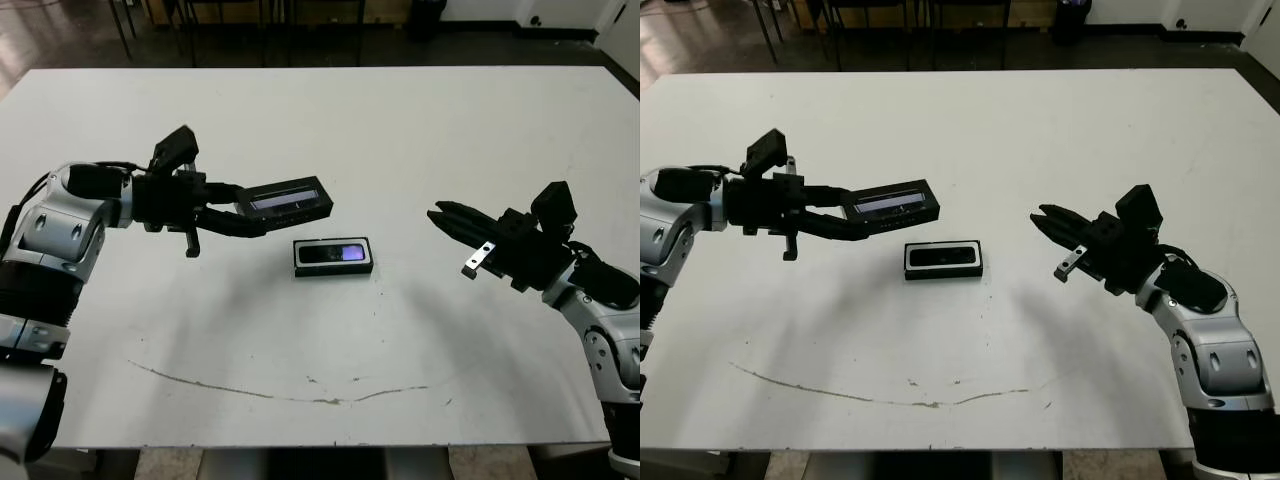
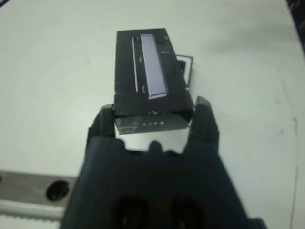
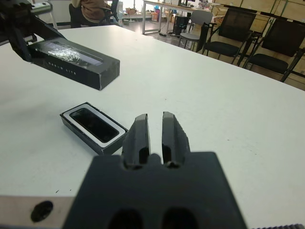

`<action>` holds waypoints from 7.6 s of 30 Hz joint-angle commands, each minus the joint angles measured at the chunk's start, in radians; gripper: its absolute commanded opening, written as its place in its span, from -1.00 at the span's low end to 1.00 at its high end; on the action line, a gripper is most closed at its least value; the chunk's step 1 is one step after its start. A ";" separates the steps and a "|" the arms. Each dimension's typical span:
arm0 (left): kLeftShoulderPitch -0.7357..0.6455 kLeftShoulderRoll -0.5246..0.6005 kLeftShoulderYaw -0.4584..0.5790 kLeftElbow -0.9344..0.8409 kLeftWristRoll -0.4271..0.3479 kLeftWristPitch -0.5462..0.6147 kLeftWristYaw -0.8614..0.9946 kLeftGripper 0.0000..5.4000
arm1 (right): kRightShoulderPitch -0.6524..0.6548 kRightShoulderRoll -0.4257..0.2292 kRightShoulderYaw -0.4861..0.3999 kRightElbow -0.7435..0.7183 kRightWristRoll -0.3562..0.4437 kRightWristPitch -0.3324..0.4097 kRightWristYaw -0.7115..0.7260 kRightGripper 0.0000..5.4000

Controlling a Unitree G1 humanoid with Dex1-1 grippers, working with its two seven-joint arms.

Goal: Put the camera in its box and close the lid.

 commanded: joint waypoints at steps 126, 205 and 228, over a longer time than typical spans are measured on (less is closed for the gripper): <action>-0.391 -0.321 -0.346 0.452 0.609 -0.262 -0.007 -0.71 | 0.052 -0.030 0.014 0.004 -0.031 -0.016 0.013 -1.00; 0.607 -0.603 -0.165 -0.699 0.229 0.606 1.178 -0.99 | 0.062 -0.019 0.008 -0.058 -0.003 0.028 -0.043 -1.00; 0.516 -0.462 0.462 -0.555 0.058 -0.167 1.176 -0.99 | -0.017 0.291 -0.017 -0.137 -0.186 -0.058 -0.594 -1.00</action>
